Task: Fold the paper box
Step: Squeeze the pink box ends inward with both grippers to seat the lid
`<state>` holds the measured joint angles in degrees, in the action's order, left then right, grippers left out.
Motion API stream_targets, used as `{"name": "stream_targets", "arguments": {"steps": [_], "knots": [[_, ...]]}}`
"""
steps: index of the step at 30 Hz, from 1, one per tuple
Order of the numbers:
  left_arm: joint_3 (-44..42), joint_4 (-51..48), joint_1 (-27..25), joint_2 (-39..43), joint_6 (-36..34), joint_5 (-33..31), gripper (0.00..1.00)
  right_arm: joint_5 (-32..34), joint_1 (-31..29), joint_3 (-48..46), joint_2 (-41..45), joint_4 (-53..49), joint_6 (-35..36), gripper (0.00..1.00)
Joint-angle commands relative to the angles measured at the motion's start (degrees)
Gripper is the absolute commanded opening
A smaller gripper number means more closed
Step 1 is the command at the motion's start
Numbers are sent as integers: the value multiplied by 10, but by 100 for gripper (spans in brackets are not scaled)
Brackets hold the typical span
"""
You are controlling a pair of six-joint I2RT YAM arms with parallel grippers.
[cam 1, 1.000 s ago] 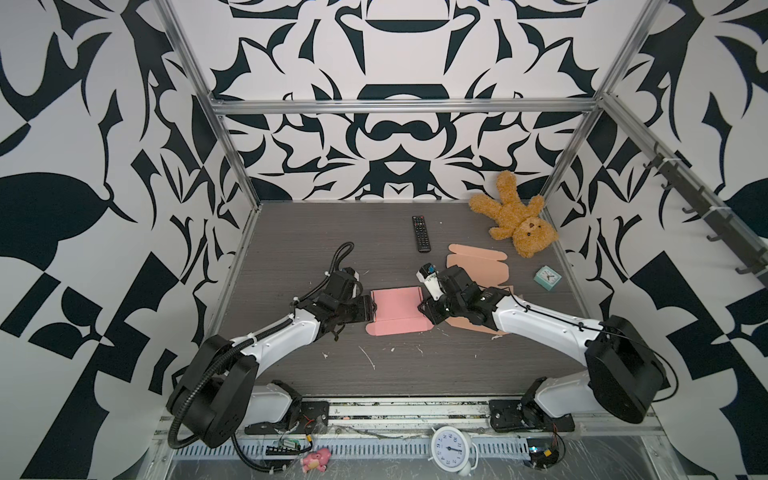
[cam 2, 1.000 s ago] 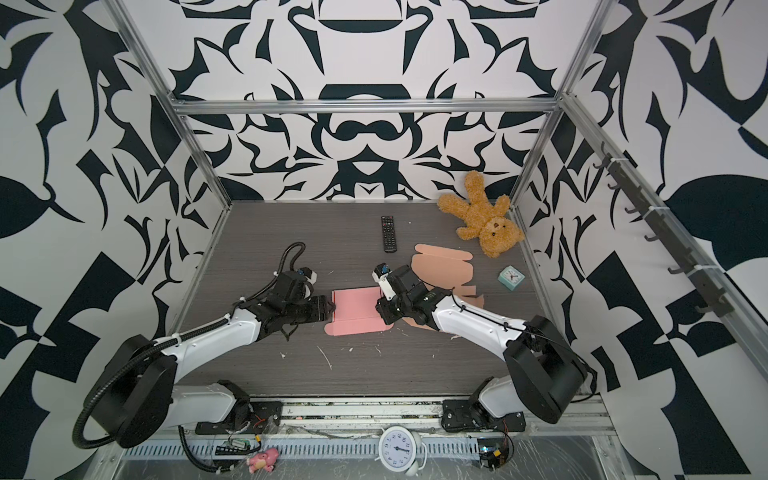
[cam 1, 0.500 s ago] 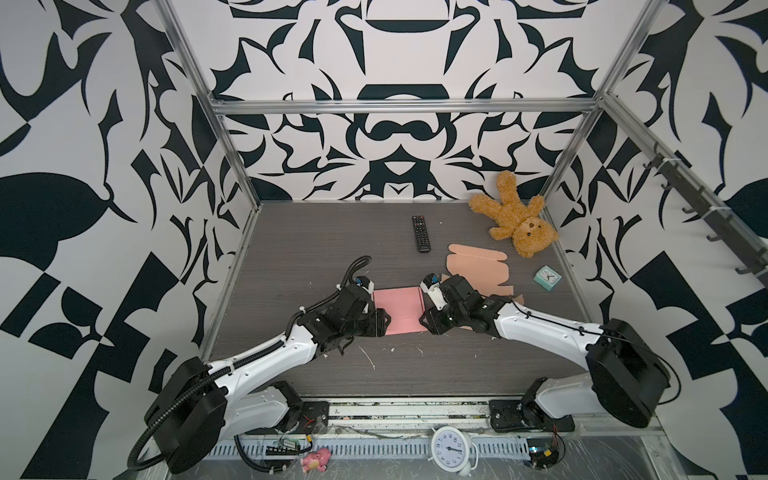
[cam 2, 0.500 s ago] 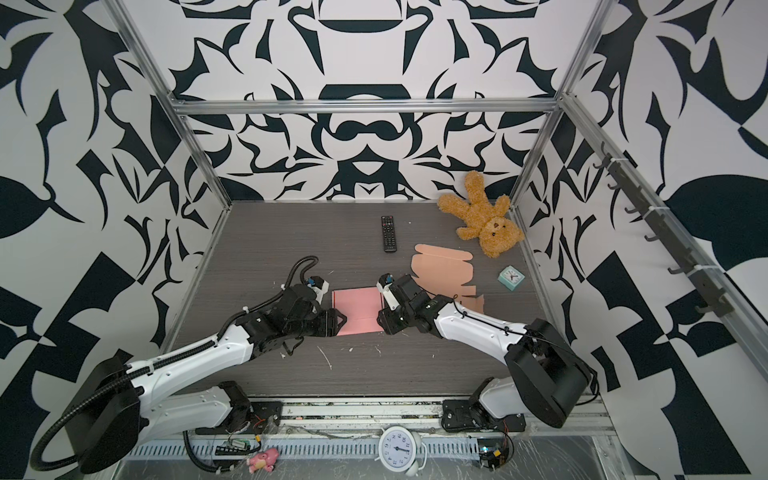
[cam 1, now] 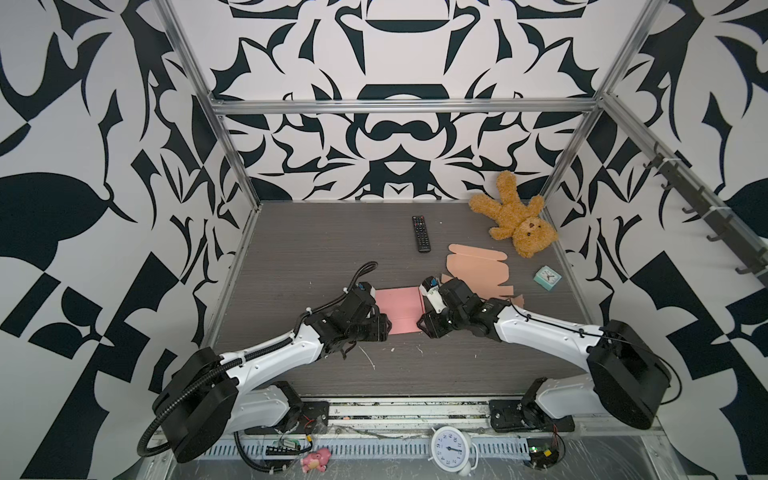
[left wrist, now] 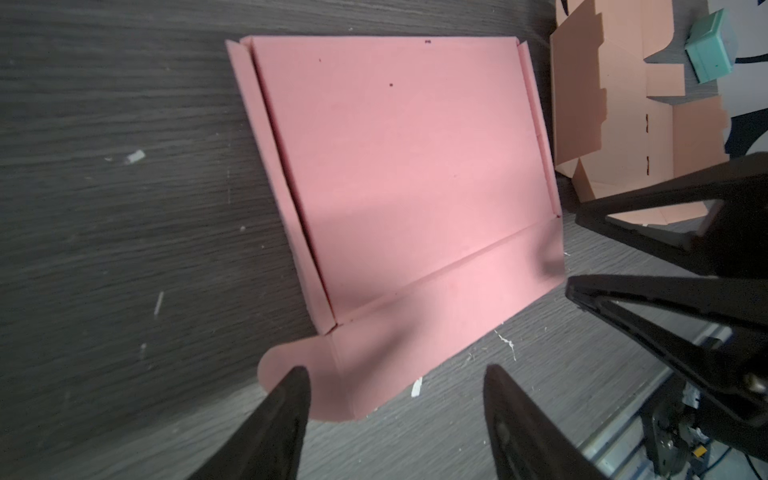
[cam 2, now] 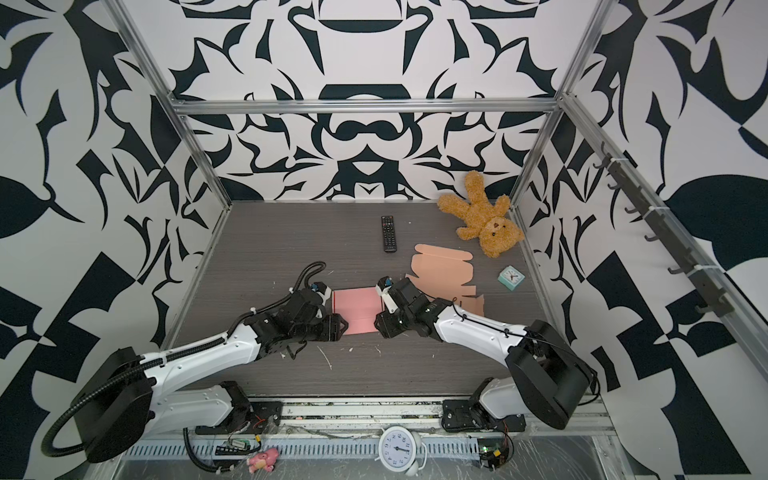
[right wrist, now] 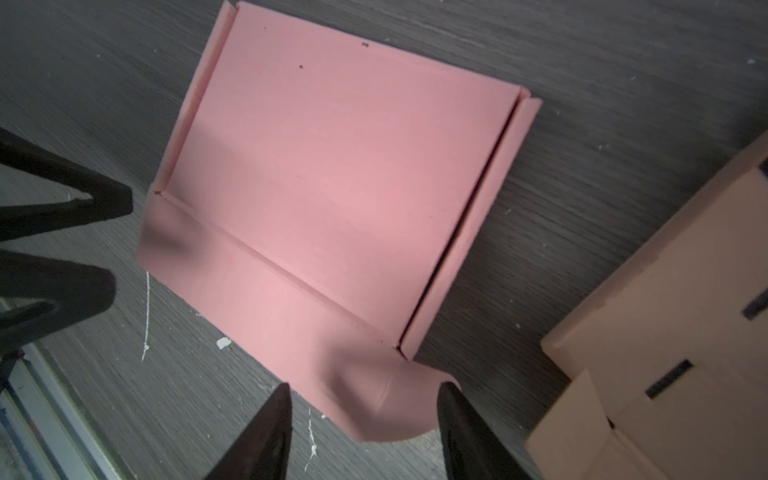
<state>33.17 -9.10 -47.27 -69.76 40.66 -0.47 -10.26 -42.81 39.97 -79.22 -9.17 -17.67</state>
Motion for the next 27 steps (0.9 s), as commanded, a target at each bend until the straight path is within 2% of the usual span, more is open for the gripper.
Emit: {"name": "stream_targets", "arguments": {"steps": [1,14,27], "knots": [[-9,13,-2,-8,9,-7,69,-3,-6,-1,-6,19,-9,59],[-8,34,-2,-48,12,-1,69,-4,-11,-10,-22,36,-16,62],[-17,52,-10,-48,24,5,69,-22,-19,-14,-27,52,-23,63]]}}
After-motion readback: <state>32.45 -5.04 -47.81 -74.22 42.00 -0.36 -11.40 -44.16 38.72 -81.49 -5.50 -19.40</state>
